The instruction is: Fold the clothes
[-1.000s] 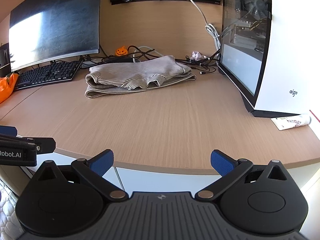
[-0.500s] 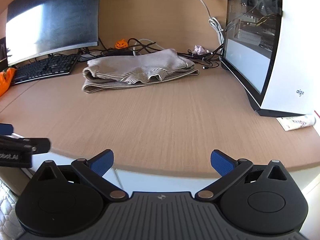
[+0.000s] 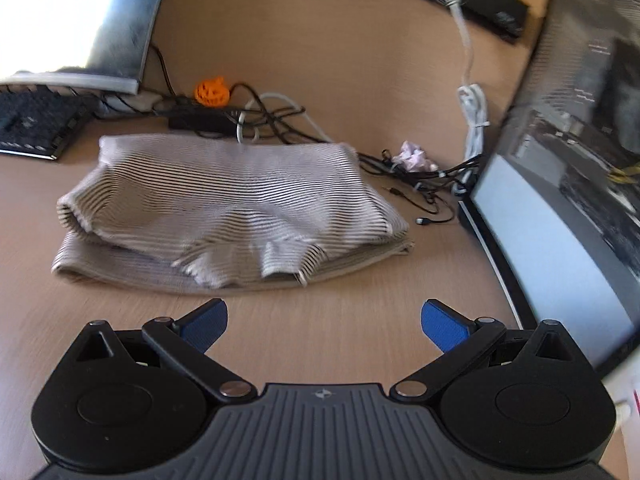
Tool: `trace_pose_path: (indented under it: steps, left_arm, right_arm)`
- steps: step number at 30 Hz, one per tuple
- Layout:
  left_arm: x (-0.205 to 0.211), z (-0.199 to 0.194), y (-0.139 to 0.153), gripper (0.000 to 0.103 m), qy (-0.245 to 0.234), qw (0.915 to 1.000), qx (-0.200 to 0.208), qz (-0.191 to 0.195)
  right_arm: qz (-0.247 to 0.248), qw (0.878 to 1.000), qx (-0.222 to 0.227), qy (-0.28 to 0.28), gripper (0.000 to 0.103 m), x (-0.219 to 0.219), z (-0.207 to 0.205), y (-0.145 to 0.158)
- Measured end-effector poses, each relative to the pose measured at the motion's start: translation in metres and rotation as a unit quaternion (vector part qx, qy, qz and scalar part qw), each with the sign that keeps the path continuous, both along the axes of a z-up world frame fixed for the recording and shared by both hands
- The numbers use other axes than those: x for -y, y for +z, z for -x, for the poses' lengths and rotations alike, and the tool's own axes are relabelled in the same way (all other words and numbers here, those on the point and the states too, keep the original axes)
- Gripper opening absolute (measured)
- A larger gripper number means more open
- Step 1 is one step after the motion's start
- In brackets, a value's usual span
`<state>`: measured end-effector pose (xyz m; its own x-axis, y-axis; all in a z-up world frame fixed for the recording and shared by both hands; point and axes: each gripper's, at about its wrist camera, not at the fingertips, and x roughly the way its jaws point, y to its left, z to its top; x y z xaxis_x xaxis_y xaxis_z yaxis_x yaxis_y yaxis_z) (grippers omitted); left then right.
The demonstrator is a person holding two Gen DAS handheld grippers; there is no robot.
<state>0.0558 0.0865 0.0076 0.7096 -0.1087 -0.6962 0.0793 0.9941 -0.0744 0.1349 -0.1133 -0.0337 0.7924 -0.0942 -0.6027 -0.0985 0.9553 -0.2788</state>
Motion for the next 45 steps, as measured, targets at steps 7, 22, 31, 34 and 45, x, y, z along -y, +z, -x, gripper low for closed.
trace_pose_path:
  steps: [7, 22, 31, 34, 45]
  left_arm:
    - [-0.010, -0.054, 0.000, 0.103, -0.068, 0.9961, -0.005, 0.056]
    - [0.025, -0.122, -0.001, 0.103, -0.138, 0.9858, -0.022, 0.092]
    - [0.049, -0.177, -0.011, 0.103, -0.115, 0.9898, -0.040, 0.074]
    - [0.046, -0.183, -0.014, 0.103, -0.110, 0.9899, -0.052, 0.073]
    - [0.017, -0.170, -0.029, 0.103, -0.101, 0.9891, -0.074, 0.077]
  right_arm:
    - [0.107, 0.994, -0.022, -0.017, 0.103, -0.022, -0.048, -0.014]
    - [-0.155, 0.985, -0.053, 0.054, 0.103, 0.058, -0.138, 0.045]
    - [-0.230, 0.971, -0.064, 0.001, 0.103, 0.100, -0.197, 0.023]
    - [-0.265, 0.958, -0.106, 0.013, 0.103, 0.087, -0.224, -0.002]
    - [-0.193, 0.971, -0.134, 0.049, 0.103, 0.039, -0.137, -0.018]
